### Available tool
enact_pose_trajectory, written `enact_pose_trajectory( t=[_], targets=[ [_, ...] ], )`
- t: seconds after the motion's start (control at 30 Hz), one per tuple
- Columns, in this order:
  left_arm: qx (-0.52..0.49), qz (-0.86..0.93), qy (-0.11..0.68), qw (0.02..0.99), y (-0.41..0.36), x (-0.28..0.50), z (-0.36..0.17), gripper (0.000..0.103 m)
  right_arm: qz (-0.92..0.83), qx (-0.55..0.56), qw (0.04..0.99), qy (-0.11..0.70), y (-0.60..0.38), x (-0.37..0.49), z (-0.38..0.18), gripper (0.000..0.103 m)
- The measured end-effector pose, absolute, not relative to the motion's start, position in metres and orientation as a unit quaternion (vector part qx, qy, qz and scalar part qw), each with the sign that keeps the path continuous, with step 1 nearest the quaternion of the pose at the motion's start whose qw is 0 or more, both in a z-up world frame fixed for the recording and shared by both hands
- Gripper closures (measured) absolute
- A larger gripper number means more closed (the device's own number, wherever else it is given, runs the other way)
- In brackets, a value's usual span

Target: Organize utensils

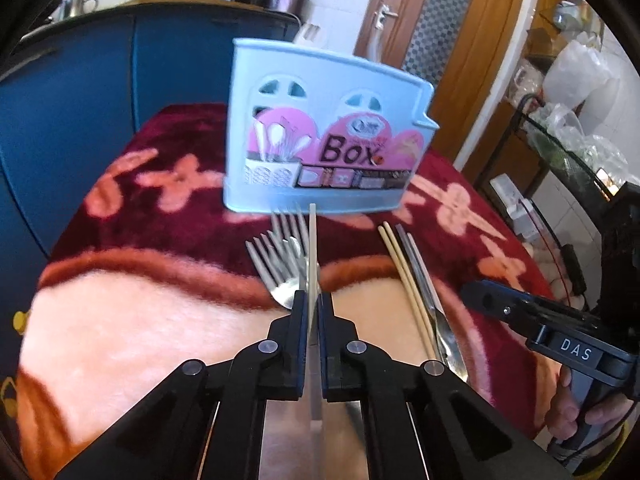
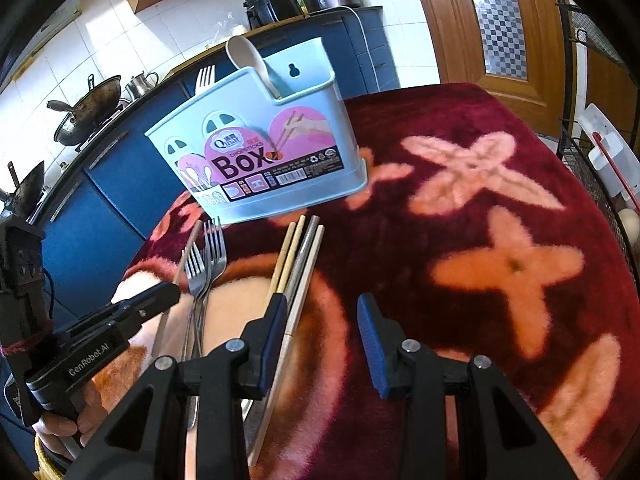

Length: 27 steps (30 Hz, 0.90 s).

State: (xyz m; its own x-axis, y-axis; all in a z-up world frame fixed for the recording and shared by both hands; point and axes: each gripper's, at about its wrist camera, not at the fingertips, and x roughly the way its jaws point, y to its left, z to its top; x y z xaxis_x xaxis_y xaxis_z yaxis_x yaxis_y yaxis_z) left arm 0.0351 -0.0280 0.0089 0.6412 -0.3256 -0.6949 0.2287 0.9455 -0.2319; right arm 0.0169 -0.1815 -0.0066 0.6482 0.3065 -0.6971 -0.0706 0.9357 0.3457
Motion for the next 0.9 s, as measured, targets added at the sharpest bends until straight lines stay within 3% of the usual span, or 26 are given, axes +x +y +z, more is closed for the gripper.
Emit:
enact_pose_trajectory(
  t=[0.27, 0.33, 0.53, 0.9],
  targets=[
    [-0.066, -0.097, 0.401, 0.909, 0.002, 0.038, 0.006, 0.098, 0.125, 0.13, 0.891, 0.417, -0.166, 0.023, -0.003, 0.064],
    [-0.07, -0.086, 0.404, 0.908, 0.008, 0.04, 0.003, 0.098, 0.134, 0.124, 0.888, 0.422, -0.161, 0.026, -0.003, 0.074],
    [-0.071, -0.072, 0.408, 0.907, 0.016, 0.041, -0.003, 0.098, 0.146, 0.105, 0.879, 0.441, -0.151, 0.036, -0.005, 0.085],
    [-0.091, -0.083, 0.42, 0.899, 0.02, 0.046, -0.01, 0.097, 0.17, 0.156, 0.834, 0.501, -0.155, 0.066, -0.021, 0.089]
  ],
)
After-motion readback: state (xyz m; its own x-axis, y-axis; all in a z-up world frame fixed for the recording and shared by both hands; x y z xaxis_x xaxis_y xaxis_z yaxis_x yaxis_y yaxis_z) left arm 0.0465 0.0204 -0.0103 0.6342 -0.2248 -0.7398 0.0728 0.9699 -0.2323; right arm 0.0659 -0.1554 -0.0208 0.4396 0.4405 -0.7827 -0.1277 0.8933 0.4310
